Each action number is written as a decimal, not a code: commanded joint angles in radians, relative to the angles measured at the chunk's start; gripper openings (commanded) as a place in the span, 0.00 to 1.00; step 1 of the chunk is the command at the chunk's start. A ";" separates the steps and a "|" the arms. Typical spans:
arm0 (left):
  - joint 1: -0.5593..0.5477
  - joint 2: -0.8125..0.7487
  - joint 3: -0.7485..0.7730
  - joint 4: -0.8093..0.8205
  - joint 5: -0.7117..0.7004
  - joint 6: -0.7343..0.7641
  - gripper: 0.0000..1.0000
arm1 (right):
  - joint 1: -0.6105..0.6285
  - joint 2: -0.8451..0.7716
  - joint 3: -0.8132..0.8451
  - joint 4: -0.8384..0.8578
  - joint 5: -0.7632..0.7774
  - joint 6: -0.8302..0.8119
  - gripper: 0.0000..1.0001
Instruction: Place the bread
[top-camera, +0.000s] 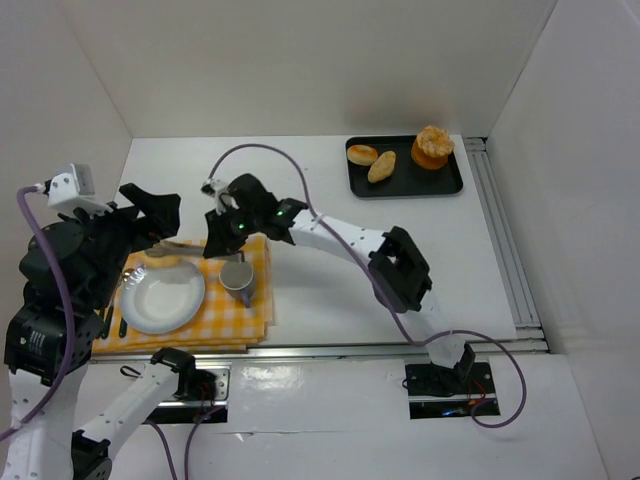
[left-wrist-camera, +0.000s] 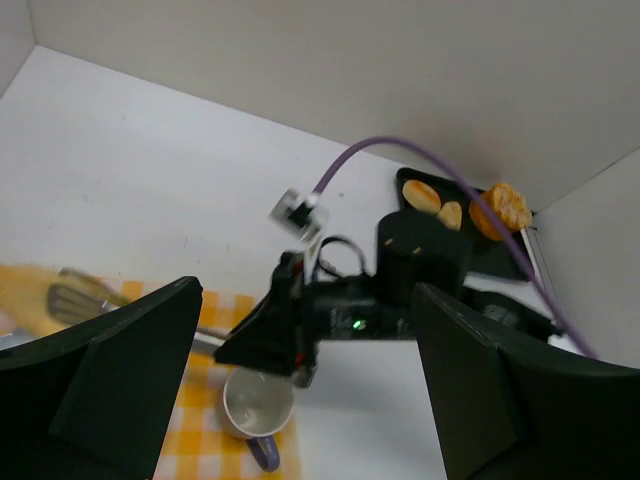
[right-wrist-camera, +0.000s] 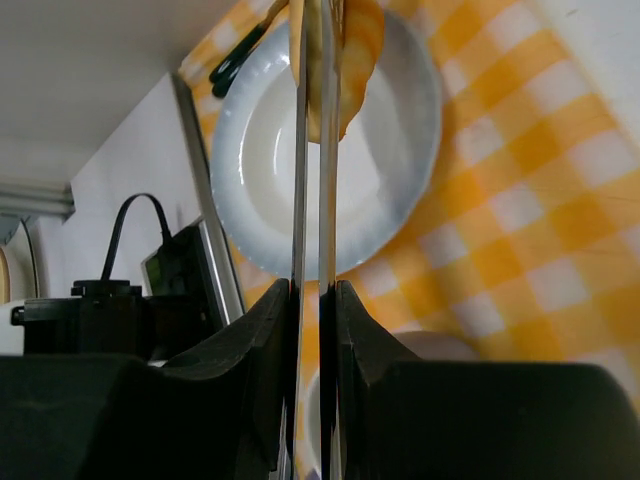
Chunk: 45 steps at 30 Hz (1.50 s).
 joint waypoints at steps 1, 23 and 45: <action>-0.003 -0.009 0.046 0.017 -0.038 0.011 0.99 | 0.039 0.033 0.104 -0.009 -0.058 -0.015 0.00; -0.003 -0.009 0.028 0.017 -0.047 0.021 0.99 | 0.057 -0.271 -0.158 0.021 0.114 -0.035 0.58; -0.003 0.030 0.000 0.046 -0.006 0.030 0.99 | -0.274 -0.820 -1.147 0.112 0.936 0.049 0.59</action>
